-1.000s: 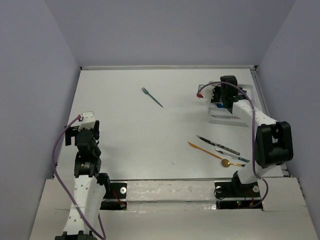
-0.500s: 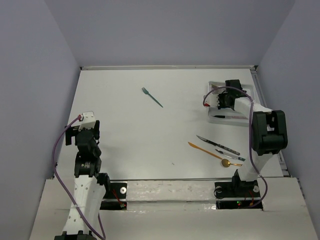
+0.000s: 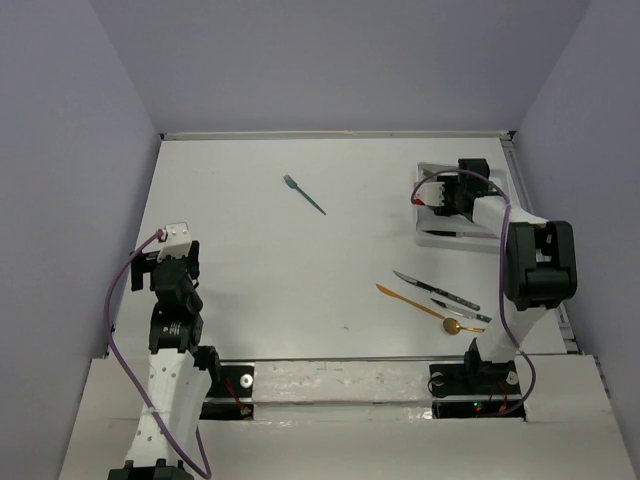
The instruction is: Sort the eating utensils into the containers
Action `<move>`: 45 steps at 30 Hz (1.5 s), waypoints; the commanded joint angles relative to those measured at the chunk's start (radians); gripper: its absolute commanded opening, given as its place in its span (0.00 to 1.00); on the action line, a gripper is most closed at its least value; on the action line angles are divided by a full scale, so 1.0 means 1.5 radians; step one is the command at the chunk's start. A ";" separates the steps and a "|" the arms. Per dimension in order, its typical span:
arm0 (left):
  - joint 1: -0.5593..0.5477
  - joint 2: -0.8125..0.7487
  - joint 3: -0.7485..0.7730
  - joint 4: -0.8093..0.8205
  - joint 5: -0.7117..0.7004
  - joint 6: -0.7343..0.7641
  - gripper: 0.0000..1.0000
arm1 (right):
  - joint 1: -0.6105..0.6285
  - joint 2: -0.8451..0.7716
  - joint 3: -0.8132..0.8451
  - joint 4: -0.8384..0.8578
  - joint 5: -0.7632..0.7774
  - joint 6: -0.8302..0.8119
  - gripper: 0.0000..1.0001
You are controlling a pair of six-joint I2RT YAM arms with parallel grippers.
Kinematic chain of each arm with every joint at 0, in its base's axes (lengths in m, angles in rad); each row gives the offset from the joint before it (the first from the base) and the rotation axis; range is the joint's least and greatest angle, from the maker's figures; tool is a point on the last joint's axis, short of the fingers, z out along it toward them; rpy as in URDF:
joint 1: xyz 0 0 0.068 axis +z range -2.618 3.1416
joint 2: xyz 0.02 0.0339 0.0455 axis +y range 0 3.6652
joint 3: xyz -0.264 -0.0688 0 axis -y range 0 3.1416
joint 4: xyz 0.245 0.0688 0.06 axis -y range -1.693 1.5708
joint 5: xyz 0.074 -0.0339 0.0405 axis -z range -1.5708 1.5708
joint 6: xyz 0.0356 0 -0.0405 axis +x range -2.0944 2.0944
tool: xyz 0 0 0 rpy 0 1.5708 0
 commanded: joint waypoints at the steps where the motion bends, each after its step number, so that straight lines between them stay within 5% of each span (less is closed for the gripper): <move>1: -0.001 0.001 -0.008 0.036 -0.015 0.002 0.99 | 0.003 -0.074 0.041 0.059 -0.060 0.032 0.64; 4: -0.002 0.001 -0.008 0.036 -0.014 0.003 0.99 | 0.026 -0.123 0.047 0.076 -0.092 0.062 0.82; 5: -0.001 0.003 -0.008 0.036 -0.012 0.002 0.99 | 0.038 -0.136 0.054 0.076 -0.119 0.078 0.99; 9: -0.001 0.003 -0.007 0.036 -0.011 0.002 0.99 | 0.147 -0.178 0.126 0.096 -0.181 0.276 1.00; 10: -0.001 0.002 -0.008 0.036 -0.012 0.002 0.99 | 0.199 -0.165 0.157 0.088 -0.178 0.422 1.00; 14: -0.001 0.001 -0.010 0.036 -0.019 0.004 0.99 | 0.231 -0.028 0.464 -0.076 -0.309 0.804 1.00; 17: -0.001 0.001 -0.011 0.037 -0.021 0.004 0.99 | 0.254 0.066 0.548 -0.095 -0.336 0.969 1.00; 24: -0.001 0.006 -0.014 0.040 -0.018 0.006 0.99 | 0.359 0.321 0.714 -0.180 -0.228 1.009 1.00; 35: 0.000 0.011 -0.013 0.042 -0.019 0.007 0.99 | 0.404 0.519 0.863 -0.231 -0.091 1.003 0.96; 45: -0.001 0.009 -0.013 0.042 -0.021 0.007 0.99 | 0.416 0.598 0.915 -0.283 -0.012 0.995 0.74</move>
